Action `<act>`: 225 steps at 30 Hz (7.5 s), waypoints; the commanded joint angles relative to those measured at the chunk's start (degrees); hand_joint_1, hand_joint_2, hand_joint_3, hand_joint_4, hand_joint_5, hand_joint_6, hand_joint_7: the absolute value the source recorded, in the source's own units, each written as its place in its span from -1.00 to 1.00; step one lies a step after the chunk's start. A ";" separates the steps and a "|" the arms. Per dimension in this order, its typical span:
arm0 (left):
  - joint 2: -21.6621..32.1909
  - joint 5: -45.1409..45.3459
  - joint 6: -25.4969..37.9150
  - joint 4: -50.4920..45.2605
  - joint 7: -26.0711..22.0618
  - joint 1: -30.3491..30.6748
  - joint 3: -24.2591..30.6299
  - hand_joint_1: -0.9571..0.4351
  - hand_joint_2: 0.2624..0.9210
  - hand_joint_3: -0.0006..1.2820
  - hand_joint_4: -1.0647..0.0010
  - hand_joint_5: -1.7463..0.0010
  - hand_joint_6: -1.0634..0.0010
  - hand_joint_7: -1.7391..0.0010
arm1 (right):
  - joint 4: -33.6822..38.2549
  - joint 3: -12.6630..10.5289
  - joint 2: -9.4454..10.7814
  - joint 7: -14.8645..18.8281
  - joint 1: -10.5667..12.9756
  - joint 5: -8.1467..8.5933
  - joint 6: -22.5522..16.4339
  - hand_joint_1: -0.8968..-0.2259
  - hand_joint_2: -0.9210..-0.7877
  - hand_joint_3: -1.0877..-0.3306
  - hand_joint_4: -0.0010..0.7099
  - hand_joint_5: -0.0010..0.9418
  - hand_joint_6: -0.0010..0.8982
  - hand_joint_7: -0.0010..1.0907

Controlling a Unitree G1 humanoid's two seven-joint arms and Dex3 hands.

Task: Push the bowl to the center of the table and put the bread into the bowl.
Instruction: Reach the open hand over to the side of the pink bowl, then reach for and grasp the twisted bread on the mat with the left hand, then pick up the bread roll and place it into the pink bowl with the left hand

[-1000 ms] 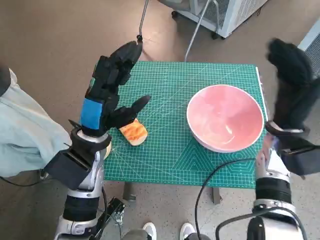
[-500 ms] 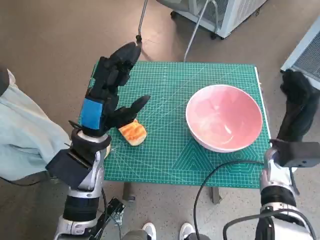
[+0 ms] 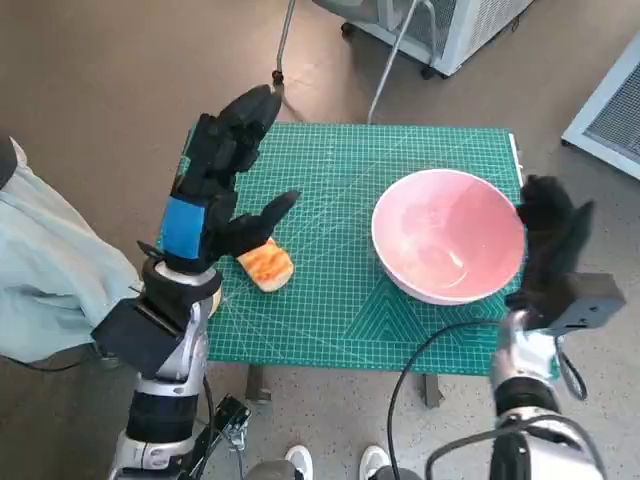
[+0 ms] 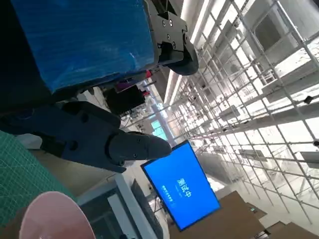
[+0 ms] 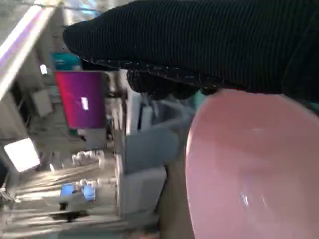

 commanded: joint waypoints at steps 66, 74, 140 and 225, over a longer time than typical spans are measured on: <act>23.79 8.27 4.10 -0.14 -12.77 2.12 3.37 -0.09 1.00 -0.75 0.33 1.00 0.32 0.81 | -6.79 7.66 2.17 2.38 -11.85 -6.45 -6.71 -0.11 -1.00 -0.51 -0.20 -0.94 -0.83 0.24; 30.30 8.71 7.52 1.79 -22.20 -2.18 -0.09 -0.06 0.94 -0.95 0.37 1.00 0.24 0.82 | -20.07 10.21 3.37 19.40 -9.03 2.92 -8.34 -0.36 -1.00 -0.34 -0.18 -0.96 -0.91 0.43; 18.70 48.78 -1.63 52.66 -8.21 -27.81 -34.83 0.25 0.78 -0.97 0.32 0.96 0.01 0.92 | -36.51 14.15 3.69 24.18 -0.25 6.32 -4.30 -0.38 -1.00 -0.23 -0.14 -0.96 -1.00 0.54; 6.01 36.21 14.20 40.86 -23.95 -37.32 -27.38 0.39 0.69 -0.78 0.96 0.91 0.95 0.47 | -38.84 14.23 4.50 24.93 2.00 8.00 -3.50 -0.35 -1.00 -0.20 -0.17 -0.98 -1.00 0.49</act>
